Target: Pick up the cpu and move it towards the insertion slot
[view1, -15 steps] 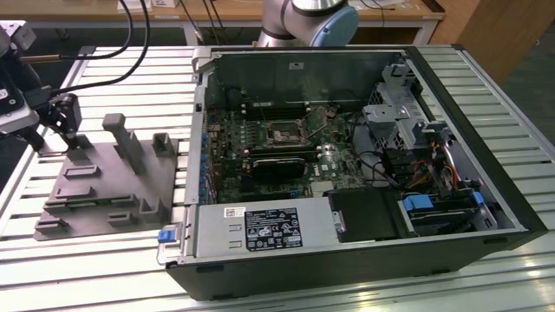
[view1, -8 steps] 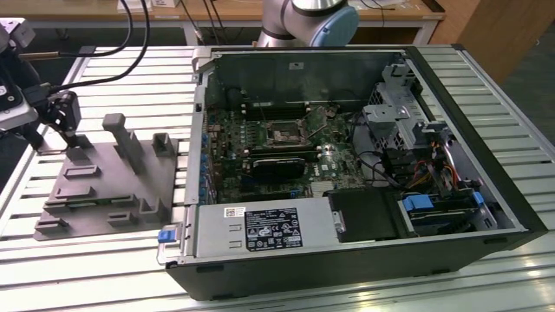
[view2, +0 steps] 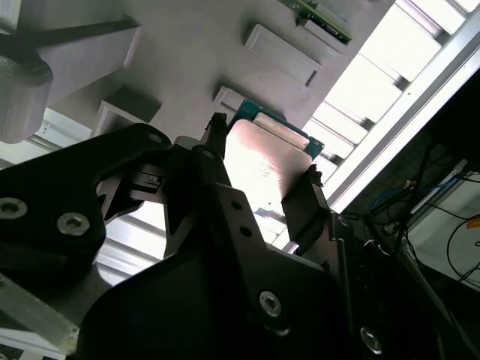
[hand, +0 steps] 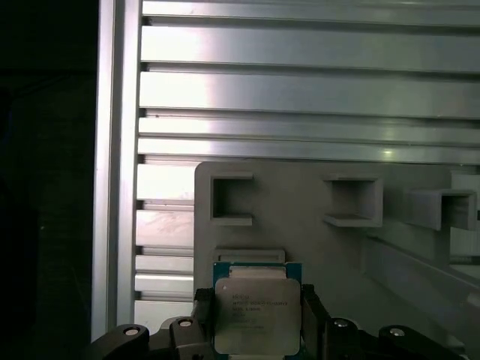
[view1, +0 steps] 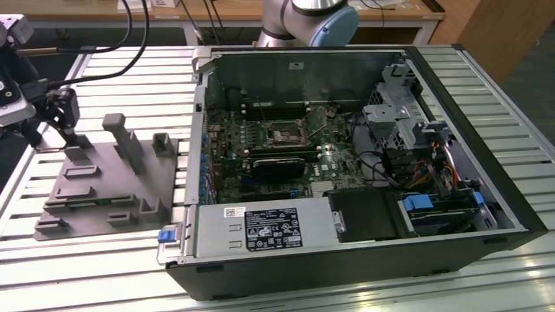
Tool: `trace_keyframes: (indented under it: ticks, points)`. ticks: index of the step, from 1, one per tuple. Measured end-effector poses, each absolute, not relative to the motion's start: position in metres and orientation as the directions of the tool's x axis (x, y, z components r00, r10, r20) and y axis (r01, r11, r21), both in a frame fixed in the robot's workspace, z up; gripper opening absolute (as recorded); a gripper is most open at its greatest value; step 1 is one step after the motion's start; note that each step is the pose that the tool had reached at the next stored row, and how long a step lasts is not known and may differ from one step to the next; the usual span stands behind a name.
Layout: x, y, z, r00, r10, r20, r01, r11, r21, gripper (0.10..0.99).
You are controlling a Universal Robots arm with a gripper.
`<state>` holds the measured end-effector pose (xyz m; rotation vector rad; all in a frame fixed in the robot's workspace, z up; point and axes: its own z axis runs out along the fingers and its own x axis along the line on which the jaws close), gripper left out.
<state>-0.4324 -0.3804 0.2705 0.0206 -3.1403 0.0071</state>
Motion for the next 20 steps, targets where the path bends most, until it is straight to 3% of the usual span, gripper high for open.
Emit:
trace_keyframes:
  ticks: [20]
  points:
    - [-0.432,-0.375,0.286,-1.0,-0.013,0.002,-0.013,1.0,-0.025,0.545]
